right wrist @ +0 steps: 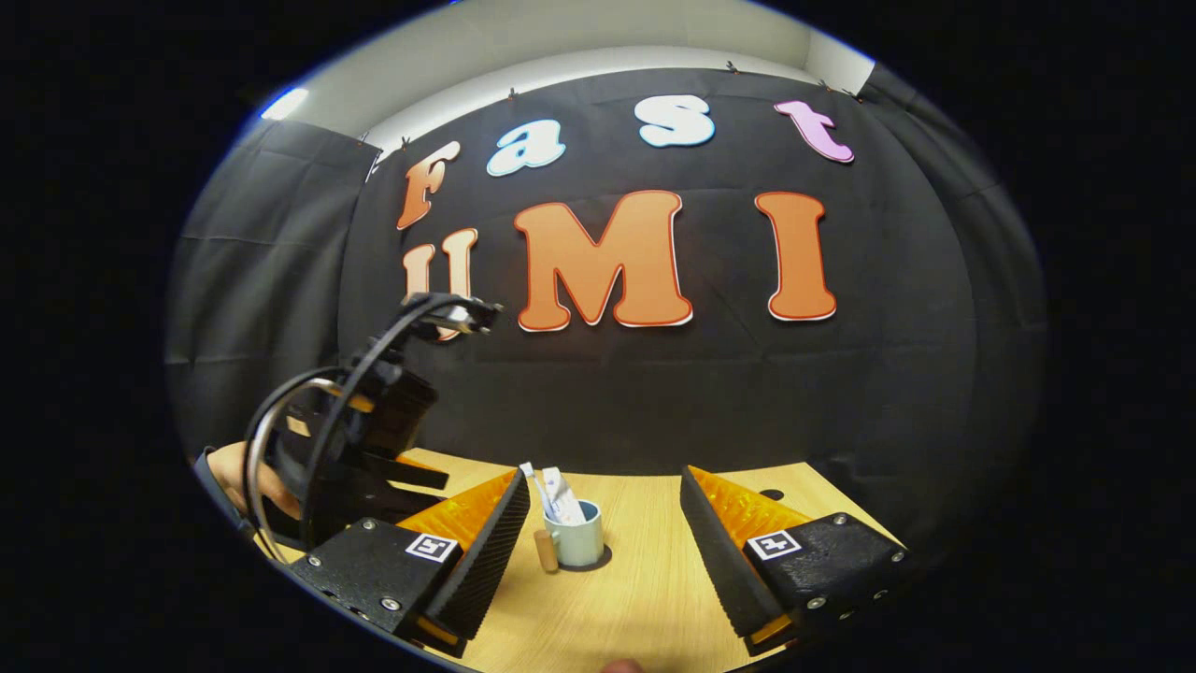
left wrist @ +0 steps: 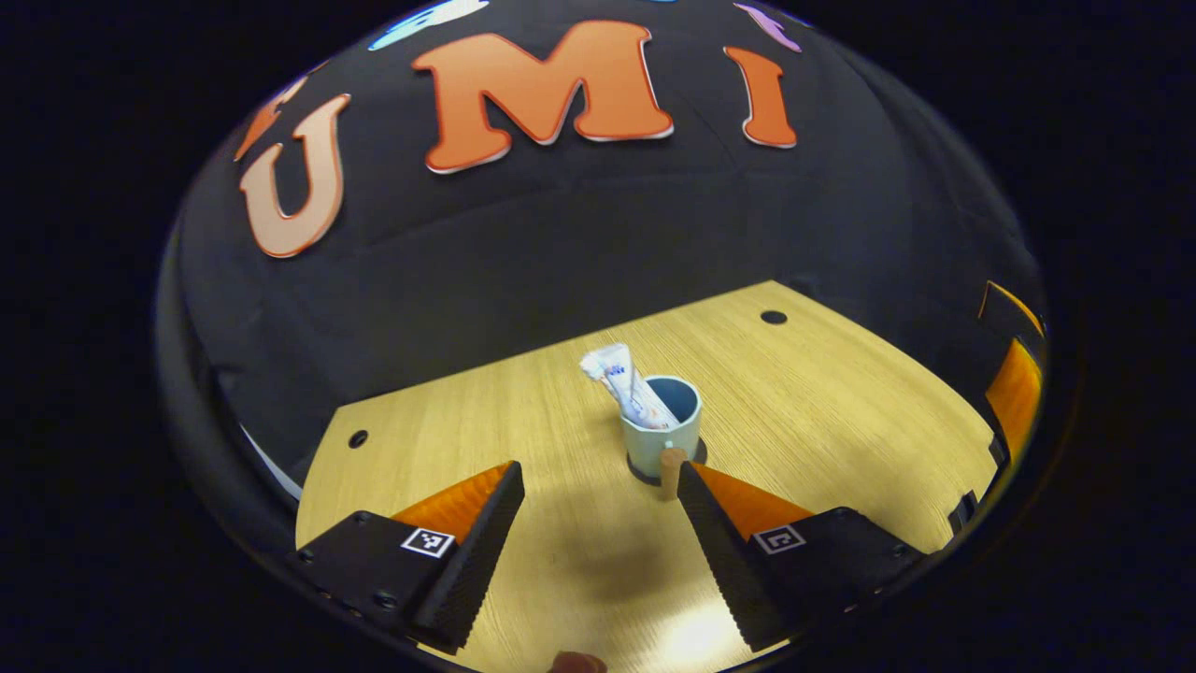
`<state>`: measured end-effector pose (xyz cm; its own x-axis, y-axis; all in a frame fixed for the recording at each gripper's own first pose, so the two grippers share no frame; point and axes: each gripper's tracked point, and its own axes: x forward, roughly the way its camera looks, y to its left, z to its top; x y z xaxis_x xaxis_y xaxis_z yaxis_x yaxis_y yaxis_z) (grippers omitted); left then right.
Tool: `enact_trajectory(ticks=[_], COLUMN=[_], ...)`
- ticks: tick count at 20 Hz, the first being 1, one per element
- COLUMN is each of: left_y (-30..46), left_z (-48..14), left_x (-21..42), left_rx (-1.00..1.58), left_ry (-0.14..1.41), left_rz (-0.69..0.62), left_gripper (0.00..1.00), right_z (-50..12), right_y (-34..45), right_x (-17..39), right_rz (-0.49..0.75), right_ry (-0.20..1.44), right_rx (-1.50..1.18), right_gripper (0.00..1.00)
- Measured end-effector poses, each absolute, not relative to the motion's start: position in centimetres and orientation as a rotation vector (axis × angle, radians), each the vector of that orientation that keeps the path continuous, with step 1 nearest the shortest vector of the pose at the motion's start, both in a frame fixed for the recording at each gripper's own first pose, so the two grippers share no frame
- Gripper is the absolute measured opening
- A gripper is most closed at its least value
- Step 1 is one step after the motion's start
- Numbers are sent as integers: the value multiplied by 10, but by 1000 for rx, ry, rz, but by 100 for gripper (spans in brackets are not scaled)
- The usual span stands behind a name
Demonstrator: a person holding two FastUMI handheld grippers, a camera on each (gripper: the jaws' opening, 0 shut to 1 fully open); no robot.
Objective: Put the toothbrush and toothpaste on the desktop into the cup, then pick up the cup and place it on the coaster on the desktop.
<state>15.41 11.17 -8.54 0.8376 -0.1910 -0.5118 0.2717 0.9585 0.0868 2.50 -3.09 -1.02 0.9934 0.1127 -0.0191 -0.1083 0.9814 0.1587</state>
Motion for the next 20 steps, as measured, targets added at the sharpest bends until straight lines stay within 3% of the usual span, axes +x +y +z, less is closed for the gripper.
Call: enact_trajectory(ticks=[1, 4, 6, 12, 20], left_y=[120, 140, 154, 210, 236], left_z=[-75, -40, -24, 15, 16], left_x=[153, 148, 143, 110, 75], left_rx=[155, 162, 156, 123, 65], left_ry=[463, 303, 240, 58, -37], left_rz=[-216, -151, -132, 0, 69], left_gripper=[100, 99, 100, 99, 99], right_z=[-7, 4, 10, 27, 28], right_y=[-27, -17, -11, 5, 11], right_x=[25, 26, 26, 23, 19], right_rz=[112, 109, 106, 93, 99], right_ry=[15, -24, -50, -110, -126], right_rx=[159, 156, 132, 84, 88], right_gripper=[100, 96, 100, 97, 97])
